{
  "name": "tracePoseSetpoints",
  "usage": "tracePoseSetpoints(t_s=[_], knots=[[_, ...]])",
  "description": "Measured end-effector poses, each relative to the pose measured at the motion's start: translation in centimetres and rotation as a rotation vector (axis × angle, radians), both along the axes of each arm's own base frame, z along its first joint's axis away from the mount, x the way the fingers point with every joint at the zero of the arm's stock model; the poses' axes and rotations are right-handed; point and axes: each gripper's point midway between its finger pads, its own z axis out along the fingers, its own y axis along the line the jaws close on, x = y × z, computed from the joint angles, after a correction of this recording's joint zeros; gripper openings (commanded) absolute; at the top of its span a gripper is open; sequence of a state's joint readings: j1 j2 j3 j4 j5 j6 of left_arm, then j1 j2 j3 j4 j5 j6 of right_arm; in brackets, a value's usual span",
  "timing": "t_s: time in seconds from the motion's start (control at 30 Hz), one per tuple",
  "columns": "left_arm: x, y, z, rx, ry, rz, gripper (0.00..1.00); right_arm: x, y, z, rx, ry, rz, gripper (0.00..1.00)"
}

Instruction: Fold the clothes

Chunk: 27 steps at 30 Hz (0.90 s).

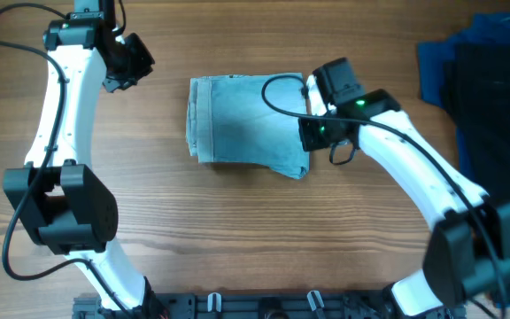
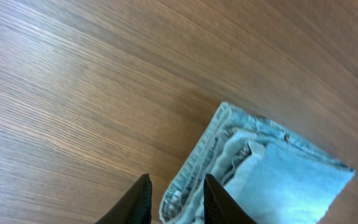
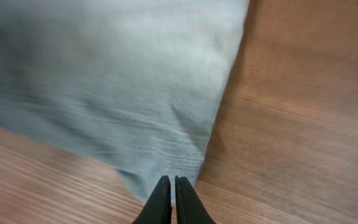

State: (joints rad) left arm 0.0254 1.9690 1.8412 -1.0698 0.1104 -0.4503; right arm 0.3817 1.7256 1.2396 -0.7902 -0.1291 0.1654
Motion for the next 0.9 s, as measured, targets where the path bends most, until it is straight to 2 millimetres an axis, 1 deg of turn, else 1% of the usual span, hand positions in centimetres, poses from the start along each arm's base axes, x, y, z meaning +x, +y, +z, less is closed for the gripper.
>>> tracePoseSetpoints(t_s=[0.07,0.1,0.17,0.2,0.33,0.43,0.47,0.5,0.53,0.6,0.67,0.73,0.77,0.83,0.9], knots=[[-0.2,-0.6,0.0,-0.008,0.006,-0.013,0.27,-0.5,-0.1,-2.7,-0.015,0.049,0.015,0.04],[-0.3,-1.0,-0.1,-0.014,0.012,-0.015,0.27,-0.9,0.1,-4.6,-0.014,0.086,0.029,0.04],[-0.5,-1.5,-0.1,-0.020,0.019,-0.019,0.26,-1.7,0.4,-7.5,-0.005,0.153,0.051,0.04],[-0.6,-1.8,-0.2,-0.024,0.024,-0.022,0.27,-1.7,0.6,-8.1,0.009,0.171,0.054,0.04],[-0.6,-2.5,-0.2,-0.026,0.026,-0.031,0.27,-1.7,0.6,-8.1,0.036,0.183,0.072,0.05],[-0.7,-2.7,-0.2,-0.027,0.026,-0.034,0.28,-1.9,0.6,-7.4,0.030,0.207,0.084,0.04],[-0.6,-2.7,-0.2,-0.027,0.025,-0.034,0.28,-1.6,0.8,-6.8,0.035,0.196,0.086,0.04],[-0.5,-2.7,-0.1,-0.027,0.022,-0.034,0.29,-0.7,1.1,-5.6,0.046,0.157,0.089,0.04],[-0.4,-2.7,-0.1,-0.027,0.017,-0.034,0.29,0.9,1.5,-3.7,0.064,0.085,0.089,0.04],[-0.4,-2.7,-0.1,-0.027,0.014,-0.034,0.31,4.8,2.2,0.8,0.104,-0.110,0.078,0.04],[-0.4,-2.7,-0.1,-0.027,0.014,-0.034,0.32,8.5,2.2,5.0,0.139,-0.297,0.056,0.04],[-0.4,-2.7,-0.1,-0.027,0.014,-0.034,0.32,10.6,2.0,6.6,0.154,-0.394,0.036,0.05],[-0.3,-2.7,-0.1,-0.027,0.013,-0.034,0.33,11.6,1.7,6.7,0.154,-0.424,0.024,0.06],[-0.3,-2.7,-0.1,-0.027,0.013,-0.034,0.32,13.5,1.9,6.0,0.163,-0.472,0.017,0.11],[-0.3,-2.7,0.0,-0.027,0.011,-0.034,0.32,14.8,2.3,3.1,0.156,-0.462,0.014,0.14]])
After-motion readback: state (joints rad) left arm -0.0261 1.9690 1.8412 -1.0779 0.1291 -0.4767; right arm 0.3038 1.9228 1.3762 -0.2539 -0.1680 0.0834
